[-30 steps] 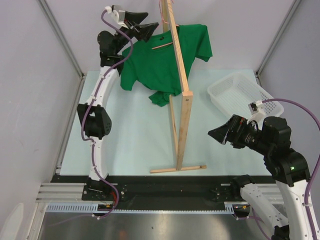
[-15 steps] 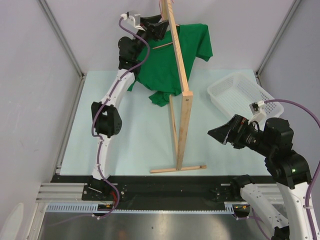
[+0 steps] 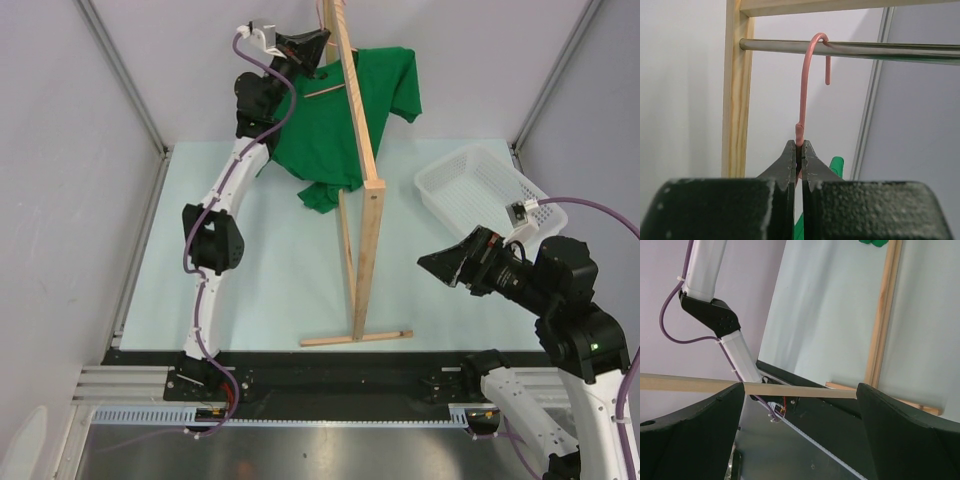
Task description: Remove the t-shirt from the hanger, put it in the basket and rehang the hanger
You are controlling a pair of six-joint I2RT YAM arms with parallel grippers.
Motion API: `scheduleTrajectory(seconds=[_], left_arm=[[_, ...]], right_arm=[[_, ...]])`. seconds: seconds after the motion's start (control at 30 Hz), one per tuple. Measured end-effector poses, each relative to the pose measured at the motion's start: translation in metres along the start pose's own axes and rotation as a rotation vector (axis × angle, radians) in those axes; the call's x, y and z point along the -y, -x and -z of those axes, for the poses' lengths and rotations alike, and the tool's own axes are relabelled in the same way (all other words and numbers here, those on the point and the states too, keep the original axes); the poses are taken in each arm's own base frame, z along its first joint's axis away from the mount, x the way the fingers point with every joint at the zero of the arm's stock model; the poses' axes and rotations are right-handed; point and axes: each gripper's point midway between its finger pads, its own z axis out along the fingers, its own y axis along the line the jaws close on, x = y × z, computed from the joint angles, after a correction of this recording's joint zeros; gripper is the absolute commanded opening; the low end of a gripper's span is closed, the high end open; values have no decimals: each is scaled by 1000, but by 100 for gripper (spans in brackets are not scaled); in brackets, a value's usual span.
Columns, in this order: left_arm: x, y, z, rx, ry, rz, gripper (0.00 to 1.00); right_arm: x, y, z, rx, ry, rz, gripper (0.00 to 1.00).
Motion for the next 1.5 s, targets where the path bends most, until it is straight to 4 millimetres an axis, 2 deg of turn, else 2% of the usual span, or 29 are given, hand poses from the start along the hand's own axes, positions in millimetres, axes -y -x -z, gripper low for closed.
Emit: scheduleTrajectory(seconds=[0.33, 0.67, 0.9, 1.03, 1.17, 1.3, 1.5], left_arm=[[17, 5, 3, -56, 5, 242, 0], [35, 39, 2, -91, 110, 677, 0], [35, 30, 7, -119, 171, 938, 0], [39, 32, 12, -118, 186, 1028, 0], [45, 46, 13, -105, 183, 1075, 1], [42, 55, 13, -90, 186, 1111, 0], [36, 54, 16, -88, 203, 1137, 0]], right_arm=[[-5, 3, 4, 11, 9, 7, 100], [-7, 2, 9, 24, 20, 15, 100], [-11, 2, 15, 37, 32, 23, 100], [-11, 2, 16, 40, 33, 24, 100], [-11, 1, 17, 39, 33, 24, 100], [-11, 0, 19, 41, 35, 25, 100], [-12, -2, 22, 43, 37, 27, 100]])
